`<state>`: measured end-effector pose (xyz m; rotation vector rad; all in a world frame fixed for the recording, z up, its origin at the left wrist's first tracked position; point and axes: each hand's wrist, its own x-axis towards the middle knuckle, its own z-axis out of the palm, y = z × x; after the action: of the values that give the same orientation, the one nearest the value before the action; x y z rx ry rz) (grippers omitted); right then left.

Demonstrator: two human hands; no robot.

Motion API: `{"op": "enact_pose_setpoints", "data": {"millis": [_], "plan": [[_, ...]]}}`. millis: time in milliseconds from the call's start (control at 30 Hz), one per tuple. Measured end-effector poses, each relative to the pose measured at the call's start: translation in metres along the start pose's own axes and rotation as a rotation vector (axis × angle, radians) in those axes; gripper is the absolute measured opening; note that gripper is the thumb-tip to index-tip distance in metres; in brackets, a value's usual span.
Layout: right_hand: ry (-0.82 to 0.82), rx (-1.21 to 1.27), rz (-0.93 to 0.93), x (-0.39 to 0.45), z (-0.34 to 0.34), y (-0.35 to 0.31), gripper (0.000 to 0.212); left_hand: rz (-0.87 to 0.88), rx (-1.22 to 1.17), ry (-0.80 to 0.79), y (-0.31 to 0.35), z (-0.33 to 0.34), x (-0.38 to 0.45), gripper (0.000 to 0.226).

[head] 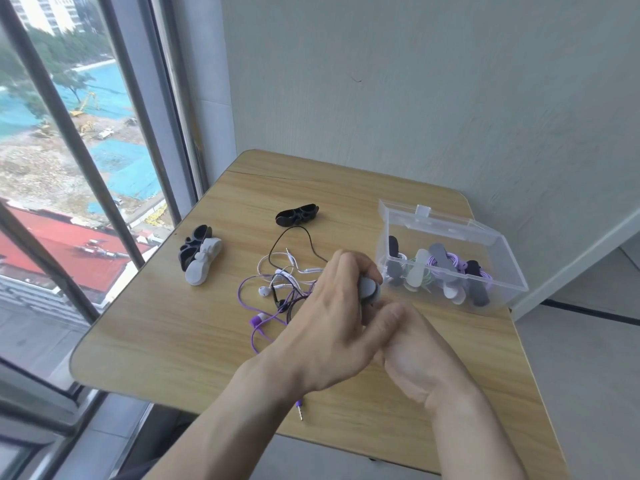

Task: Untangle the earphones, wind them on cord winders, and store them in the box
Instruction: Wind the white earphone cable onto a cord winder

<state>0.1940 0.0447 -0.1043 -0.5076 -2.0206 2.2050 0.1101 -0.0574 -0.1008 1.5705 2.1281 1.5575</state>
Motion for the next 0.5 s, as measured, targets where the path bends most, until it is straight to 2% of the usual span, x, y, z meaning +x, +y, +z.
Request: {"op": "enact_pose_setpoints", "data": {"millis": [67, 133, 200, 267, 400, 500], "plan": [[0.069, 0.066, -0.004, -0.001, 0.001, -0.003, 0.013, 0.027, 0.024, 0.036, 0.001, 0.002, -0.001, 0.019], [0.264, 0.076, -0.006, 0.000, 0.002, -0.007, 0.014, 0.018, 0.045, 0.078, 0.000, 0.003, -0.001, 0.010], [0.494, -0.116, -0.038, 0.001, -0.002, -0.008, 0.009, -0.046, 0.051, 0.098, -0.002, 0.005, -0.001, 0.007], [0.648, -0.312, -0.096, 0.000, -0.003, -0.009, 0.009, -0.093, 0.059, 0.103, -0.003, 0.008, -0.001, 0.010], [0.829, -0.422, -0.273, -0.003, 0.009, -0.012, 0.017, -0.123, 0.094, 0.178, 0.000, 0.013, 0.000, 0.029], [0.912, -0.501, -0.411, -0.004, 0.016, -0.011, 0.031, -0.126, 0.143, 0.218, 0.000, 0.011, 0.001, 0.027]]}}
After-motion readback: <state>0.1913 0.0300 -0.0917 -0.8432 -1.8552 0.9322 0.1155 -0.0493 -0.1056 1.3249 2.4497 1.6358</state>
